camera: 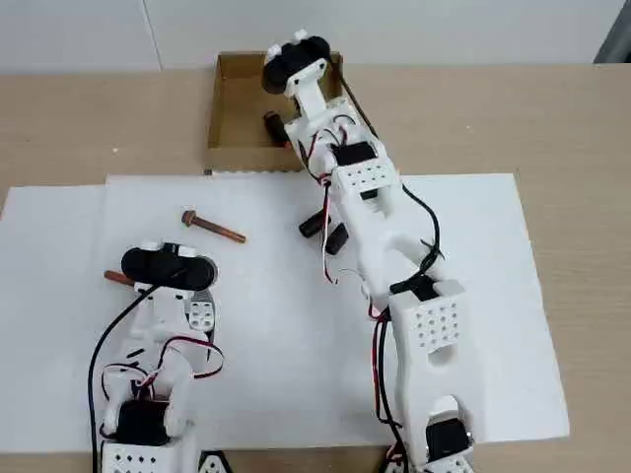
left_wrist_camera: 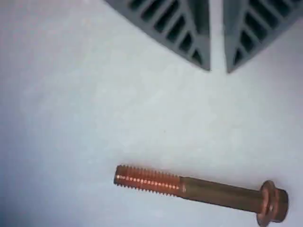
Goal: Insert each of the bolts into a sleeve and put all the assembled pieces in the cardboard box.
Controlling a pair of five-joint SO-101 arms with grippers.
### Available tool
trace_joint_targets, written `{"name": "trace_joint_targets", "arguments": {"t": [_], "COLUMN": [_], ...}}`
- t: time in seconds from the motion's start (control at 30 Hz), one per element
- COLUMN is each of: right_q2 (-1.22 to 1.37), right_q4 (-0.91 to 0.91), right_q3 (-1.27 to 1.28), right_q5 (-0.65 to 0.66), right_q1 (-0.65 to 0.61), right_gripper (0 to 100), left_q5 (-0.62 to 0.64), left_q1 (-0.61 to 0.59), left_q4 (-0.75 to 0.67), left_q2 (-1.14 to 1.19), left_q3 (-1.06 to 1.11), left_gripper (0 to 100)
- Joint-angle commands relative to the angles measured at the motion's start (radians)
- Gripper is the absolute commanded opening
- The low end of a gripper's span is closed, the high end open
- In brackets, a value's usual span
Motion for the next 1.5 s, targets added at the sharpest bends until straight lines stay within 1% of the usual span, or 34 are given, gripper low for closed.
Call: {"name": "trace_joint_targets", "arguments": {"t": [0.0,0.27,0.33,0.43,0.53,0.7,1.2,1.4,1.47], "right_q2": [-0.021,-0.024,-0.048,-0.107,-0.166,-0.268,-0.495,-0.529,-0.53], "right_q4": [0.013,0.015,0.041,0.15,0.285,0.469,0.966,1.171,1.198], "right_q3": [-0.066,-0.068,-0.068,-0.068,-0.068,-0.068,-0.068,-0.068,-0.061], "right_q5": [0.009,0.011,0.011,0.009,0.006,0.003,-0.252,-0.413,-0.477], "right_q1": [-0.004,-0.004,-0.008,-0.013,-0.018,-0.019,-0.022,-0.022,-0.021], "right_gripper": [18.4,12.8,11.2,7.1,0.8,0.3,0.3,0.3,0.4], "left_q5": [-0.006,-0.006,-0.006,-0.006,-0.006,-0.006,-0.006,-0.006,-0.006], "left_q1": [0.002,0.002,0.002,0.002,0.002,0.002,0.002,0.002,0.002], "left_q4": [0.003,0.003,0.003,0.003,0.003,0.003,0.003,0.003,0.003], "left_q2": [-0.009,-0.009,-0.009,-0.009,-0.009,-0.009,-0.009,-0.009,-0.009], "left_q3": [-0.008,-0.008,-0.008,-0.008,-0.008,-0.008,-0.008,-0.008,-0.008], "left_gripper": [1,1,1,1,1,1,1,1,1]}}
